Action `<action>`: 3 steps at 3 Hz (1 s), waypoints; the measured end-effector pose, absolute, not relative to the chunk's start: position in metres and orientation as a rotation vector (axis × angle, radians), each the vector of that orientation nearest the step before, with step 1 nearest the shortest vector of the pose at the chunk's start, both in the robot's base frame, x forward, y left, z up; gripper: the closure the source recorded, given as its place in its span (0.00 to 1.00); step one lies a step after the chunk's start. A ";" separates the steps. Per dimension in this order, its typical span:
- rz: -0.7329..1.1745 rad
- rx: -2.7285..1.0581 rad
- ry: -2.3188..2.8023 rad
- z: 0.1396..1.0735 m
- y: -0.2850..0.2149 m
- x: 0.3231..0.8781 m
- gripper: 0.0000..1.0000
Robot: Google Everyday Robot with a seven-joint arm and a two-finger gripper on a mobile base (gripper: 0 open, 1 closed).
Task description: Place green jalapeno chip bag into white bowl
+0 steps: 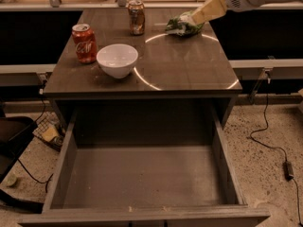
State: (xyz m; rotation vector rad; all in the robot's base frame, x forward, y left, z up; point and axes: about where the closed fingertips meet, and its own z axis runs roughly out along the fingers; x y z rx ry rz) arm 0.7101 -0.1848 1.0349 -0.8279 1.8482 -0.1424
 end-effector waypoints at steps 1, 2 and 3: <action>-0.106 -0.737 1.861 1.035 -0.182 0.716 0.00; -0.102 -0.735 1.864 1.035 -0.182 0.715 0.00; -0.063 -0.707 1.815 1.026 -0.172 0.737 0.00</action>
Offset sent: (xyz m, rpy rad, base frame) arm 0.0065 0.0027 0.0001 0.0666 -0.0032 -0.0449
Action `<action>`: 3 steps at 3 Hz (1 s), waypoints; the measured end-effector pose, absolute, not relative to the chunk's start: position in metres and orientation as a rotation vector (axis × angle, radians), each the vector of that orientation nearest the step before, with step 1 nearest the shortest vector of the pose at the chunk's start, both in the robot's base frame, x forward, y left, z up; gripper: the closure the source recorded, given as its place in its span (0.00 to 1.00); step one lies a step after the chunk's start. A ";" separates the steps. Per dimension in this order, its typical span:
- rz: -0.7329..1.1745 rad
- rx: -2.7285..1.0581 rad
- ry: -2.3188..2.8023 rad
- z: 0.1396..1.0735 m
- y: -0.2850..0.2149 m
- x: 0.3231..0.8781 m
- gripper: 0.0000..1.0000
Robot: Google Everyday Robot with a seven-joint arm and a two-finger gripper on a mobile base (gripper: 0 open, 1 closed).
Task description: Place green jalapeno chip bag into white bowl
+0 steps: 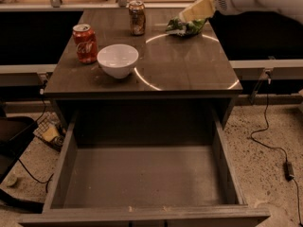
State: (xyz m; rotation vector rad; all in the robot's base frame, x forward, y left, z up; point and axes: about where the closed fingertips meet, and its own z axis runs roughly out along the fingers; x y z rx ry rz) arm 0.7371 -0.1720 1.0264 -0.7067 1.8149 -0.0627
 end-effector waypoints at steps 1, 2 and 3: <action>0.028 -0.685 1.743 1.003 -0.154 0.785 0.00; 0.075 -0.661 1.723 0.979 -0.147 0.834 0.00; 0.081 -0.647 1.753 0.956 -0.151 0.869 0.00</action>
Offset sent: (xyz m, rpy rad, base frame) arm 0.1561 0.0248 -0.0756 0.1869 -0.0644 0.0551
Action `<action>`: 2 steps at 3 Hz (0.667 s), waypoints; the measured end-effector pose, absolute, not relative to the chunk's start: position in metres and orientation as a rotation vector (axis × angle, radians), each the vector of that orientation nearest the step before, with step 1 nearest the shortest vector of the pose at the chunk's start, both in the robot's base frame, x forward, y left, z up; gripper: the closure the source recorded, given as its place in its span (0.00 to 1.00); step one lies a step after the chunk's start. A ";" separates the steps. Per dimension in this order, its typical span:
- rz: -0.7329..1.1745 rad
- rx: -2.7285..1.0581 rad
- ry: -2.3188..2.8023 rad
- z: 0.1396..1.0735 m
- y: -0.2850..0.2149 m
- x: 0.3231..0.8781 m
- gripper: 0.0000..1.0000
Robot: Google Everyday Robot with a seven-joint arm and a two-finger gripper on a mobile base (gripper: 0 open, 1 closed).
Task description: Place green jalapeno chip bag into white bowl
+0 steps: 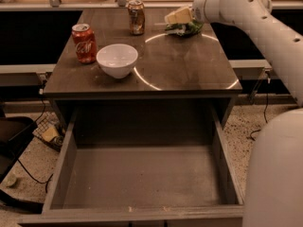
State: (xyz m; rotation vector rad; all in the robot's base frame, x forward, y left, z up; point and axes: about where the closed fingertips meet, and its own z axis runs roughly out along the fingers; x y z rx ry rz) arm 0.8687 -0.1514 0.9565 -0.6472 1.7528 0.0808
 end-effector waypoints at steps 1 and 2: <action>0.043 -0.651 1.810 0.935 -0.157 0.894 0.00; -0.001 -0.648 1.873 0.912 -0.162 0.913 0.00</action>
Offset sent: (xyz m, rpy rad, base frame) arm 0.0700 -0.0226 -0.0622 -0.1182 0.1442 -0.1191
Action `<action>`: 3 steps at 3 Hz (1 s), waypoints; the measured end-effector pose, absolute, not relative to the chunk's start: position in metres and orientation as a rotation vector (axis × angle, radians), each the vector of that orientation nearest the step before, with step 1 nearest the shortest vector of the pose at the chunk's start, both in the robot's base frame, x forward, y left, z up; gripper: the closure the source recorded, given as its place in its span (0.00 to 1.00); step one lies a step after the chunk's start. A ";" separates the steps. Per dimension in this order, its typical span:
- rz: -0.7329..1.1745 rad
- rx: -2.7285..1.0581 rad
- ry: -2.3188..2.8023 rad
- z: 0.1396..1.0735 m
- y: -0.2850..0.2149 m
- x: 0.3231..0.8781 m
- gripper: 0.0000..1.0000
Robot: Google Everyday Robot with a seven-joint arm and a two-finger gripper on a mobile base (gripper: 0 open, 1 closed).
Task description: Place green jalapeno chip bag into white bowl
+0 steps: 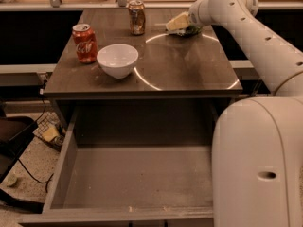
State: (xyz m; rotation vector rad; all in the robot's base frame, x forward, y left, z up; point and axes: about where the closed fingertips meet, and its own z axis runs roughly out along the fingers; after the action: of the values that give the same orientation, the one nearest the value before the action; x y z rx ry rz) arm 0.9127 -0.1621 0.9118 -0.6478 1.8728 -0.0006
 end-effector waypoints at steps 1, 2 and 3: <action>0.016 -0.638 1.925 0.890 -0.161 0.923 0.00; 0.018 -0.641 1.928 0.888 -0.159 0.924 0.18; 0.021 -0.644 1.931 0.885 -0.157 0.924 0.41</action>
Offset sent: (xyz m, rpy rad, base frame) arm 0.0090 0.0008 -0.0193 0.0057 0.0461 -0.0101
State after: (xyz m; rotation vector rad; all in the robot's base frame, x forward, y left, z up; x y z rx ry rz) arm 0.9244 -0.1571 0.8847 -0.6439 1.9307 0.0210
